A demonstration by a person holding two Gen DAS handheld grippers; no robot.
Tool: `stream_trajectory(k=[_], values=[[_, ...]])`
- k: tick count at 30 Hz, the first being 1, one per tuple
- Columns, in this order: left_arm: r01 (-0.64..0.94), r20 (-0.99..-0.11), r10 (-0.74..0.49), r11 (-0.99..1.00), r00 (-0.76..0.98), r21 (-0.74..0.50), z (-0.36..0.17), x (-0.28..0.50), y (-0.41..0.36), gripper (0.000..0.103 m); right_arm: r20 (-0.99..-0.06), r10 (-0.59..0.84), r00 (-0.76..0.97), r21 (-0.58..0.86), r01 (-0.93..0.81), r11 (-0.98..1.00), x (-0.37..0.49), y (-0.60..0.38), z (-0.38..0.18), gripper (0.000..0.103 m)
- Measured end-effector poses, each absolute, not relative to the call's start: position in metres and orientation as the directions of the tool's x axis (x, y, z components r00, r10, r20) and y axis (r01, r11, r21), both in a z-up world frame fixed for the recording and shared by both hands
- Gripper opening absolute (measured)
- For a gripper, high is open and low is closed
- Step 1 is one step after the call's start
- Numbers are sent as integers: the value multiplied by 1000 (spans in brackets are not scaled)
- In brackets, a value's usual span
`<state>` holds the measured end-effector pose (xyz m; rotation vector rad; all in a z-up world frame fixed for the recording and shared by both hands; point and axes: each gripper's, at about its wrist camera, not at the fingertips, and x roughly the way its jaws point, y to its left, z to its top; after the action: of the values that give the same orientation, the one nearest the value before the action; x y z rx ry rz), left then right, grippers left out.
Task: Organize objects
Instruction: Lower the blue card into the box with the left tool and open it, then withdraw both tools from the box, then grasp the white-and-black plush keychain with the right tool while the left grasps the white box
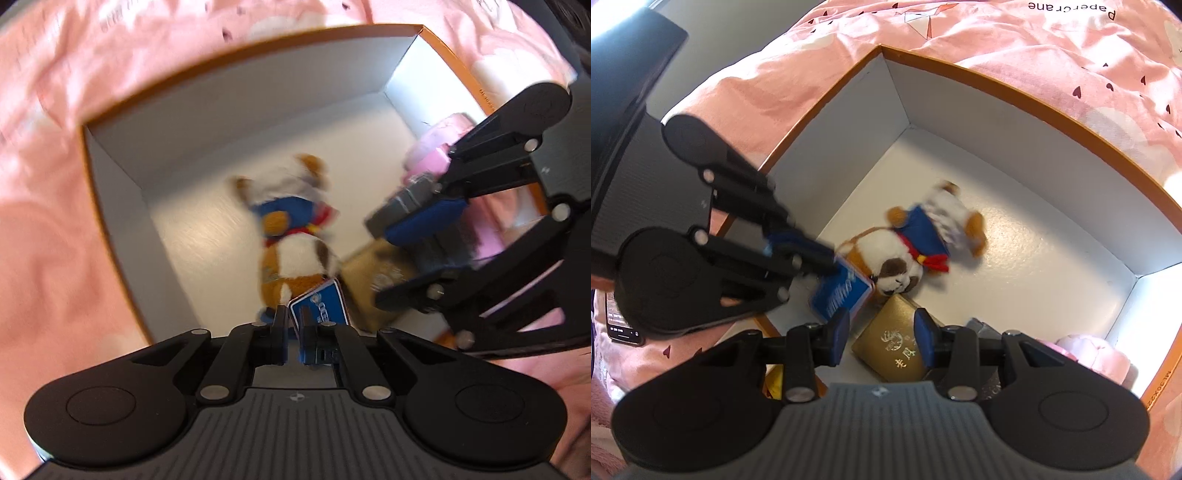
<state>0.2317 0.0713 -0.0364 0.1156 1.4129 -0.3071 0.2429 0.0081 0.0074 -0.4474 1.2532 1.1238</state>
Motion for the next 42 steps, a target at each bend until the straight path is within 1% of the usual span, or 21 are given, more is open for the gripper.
stream_trajectory(k=[3, 4, 8, 10, 15, 17, 18, 19, 23, 26, 27, 29, 31, 35, 37, 39, 41, 42], values=[[209, -969, -235, 954, 80, -214, -40, 235, 83, 5, -904, 419, -91, 288, -853, 436, 242, 10, 6, 41], [181, -965, -251, 955, 76, -234, -40, 236, 87, 4, -904, 419, -90, 287, -852, 437, 242, 10, 5, 41], [141, -964, -248, 962, 98, -233, -39, 235, 94, 4, -902, 423, -87, 288, -851, 440, 241, 10, 5, 41], [130, -958, -261, 961, 117, -246, -34, 233, 93, 9, -898, 433, -78, 287, -849, 443, 239, 8, 7, 41], [135, -936, -229, 971, 268, -199, -7, 213, 89, 11, -879, 476, -12, 258, -852, 456, 228, -7, 20, 42], [133, -907, -248, 968, 340, -214, 10, 197, 88, 15, -862, 505, 31, 245, -848, 470, 220, -16, 30, 42], [137, -893, -253, 967, 372, -217, 17, 189, 88, 18, -850, 524, 50, 244, -844, 478, 215, -22, 35, 42], [138, -880, -250, 968, 404, -211, 25, 181, 87, 19, -834, 547, 69, 249, -838, 486, 210, -28, 41, 43], [109, -832, -222, 975, 509, -194, 48, 144, 85, 20, -770, 620, 148, 272, -804, 529, 182, -52, 59, 47], [70, -806, -181, 983, 563, -171, 51, 120, 83, 20, -748, 628, 214, 275, -761, 588, 158, -69, 64, 51], [51, -801, -163, 985, 576, -164, 51, 114, 82, 20, -752, 618, 230, 278, -739, 614, 150, -73, 62, 52], [16, -804, -149, 985, 575, -171, 43, 101, 79, 20, -768, 600, 226, 310, -688, 656, 135, -79, 54, 59], [-3, -824, -144, 985, 548, -174, 31, 90, 76, 20, -786, 588, 194, 357, -634, 686, 123, -81, 43, 60], [-38, -864, -115, 988, 490, -152, 5, 67, 75, 20, -835, 532, 140, 369, -574, 731, 104, -76, 20, 60], [-83, -876, -90, 986, 473, -146, -5, 58, 81, 20, -857, 497, 135, 349, -557, 754, 96, -70, 11, 60], [-109, -883, -75, 984, 464, -141, -9, 51, 87, 20, -875, 458, 157, 298, -571, 765, 89, -61, 6, 62], [-125, -891, -76, 981, 448, -146, -13, 47, 93, 21, -887, 421, 189, 243, -586, 773, 82, -50, -1, 68], [-138, -892, -75, 979, 445, -151, -15, 46, 97, 25, -895, 399, 198, 214, -593, 776, 80, -45, -5, 70]])
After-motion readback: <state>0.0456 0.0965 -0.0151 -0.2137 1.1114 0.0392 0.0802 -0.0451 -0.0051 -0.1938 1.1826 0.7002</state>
